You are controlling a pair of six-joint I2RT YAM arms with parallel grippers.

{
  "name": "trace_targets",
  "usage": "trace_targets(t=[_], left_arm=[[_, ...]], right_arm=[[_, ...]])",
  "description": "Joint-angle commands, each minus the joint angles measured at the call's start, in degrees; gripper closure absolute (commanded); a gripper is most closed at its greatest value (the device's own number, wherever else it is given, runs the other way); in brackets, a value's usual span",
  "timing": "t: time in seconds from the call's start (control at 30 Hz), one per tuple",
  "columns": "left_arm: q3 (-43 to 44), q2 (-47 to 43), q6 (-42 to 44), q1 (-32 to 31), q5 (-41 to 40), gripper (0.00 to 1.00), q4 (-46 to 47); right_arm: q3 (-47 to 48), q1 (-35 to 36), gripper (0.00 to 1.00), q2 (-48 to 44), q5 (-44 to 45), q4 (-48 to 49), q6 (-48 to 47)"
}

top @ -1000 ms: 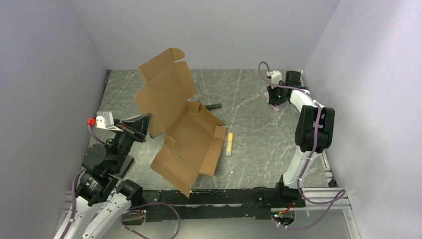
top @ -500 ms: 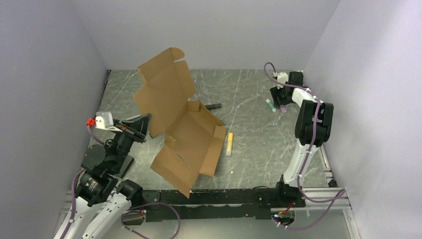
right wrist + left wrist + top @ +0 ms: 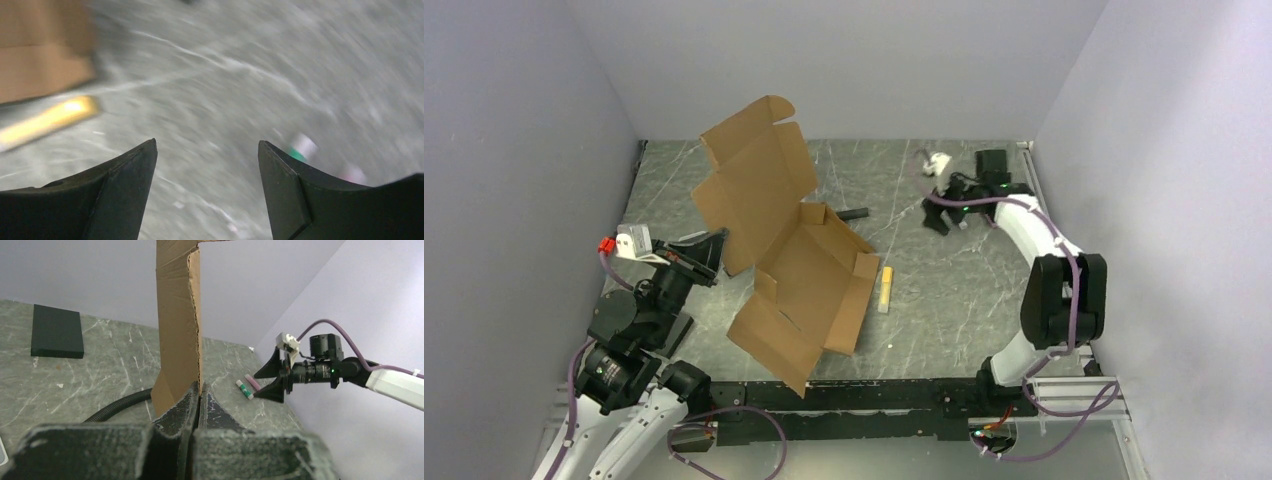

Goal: Fold the paper box

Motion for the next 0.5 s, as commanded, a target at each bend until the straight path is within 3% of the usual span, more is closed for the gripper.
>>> trace_targets(t=[0.0, 0.2, 0.37, 0.47], left_arm=[[-0.7, 0.6, -2.1, 0.1, 0.2, 1.00, 3.4], [-5.4, 2.1, -4.8, 0.1, -3.8, 1.00, 13.2], [-4.7, 6.8, -3.9, 0.1, -8.0, 1.00, 23.7], [-2.6, 10.8, -2.3, 0.1, -10.6, 1.00, 29.5]], right_arm=[[-5.6, 9.1, 0.22, -2.2, -17.0, -5.0, -2.9], [-14.6, 11.7, 0.20, 0.9, -28.0, 16.5, 37.2], [-27.8, 11.5, 0.02, -2.3, -30.4, 43.9, 66.9], [-29.4, 11.4, 0.01, -2.6, -30.9, 51.3, 76.8]])
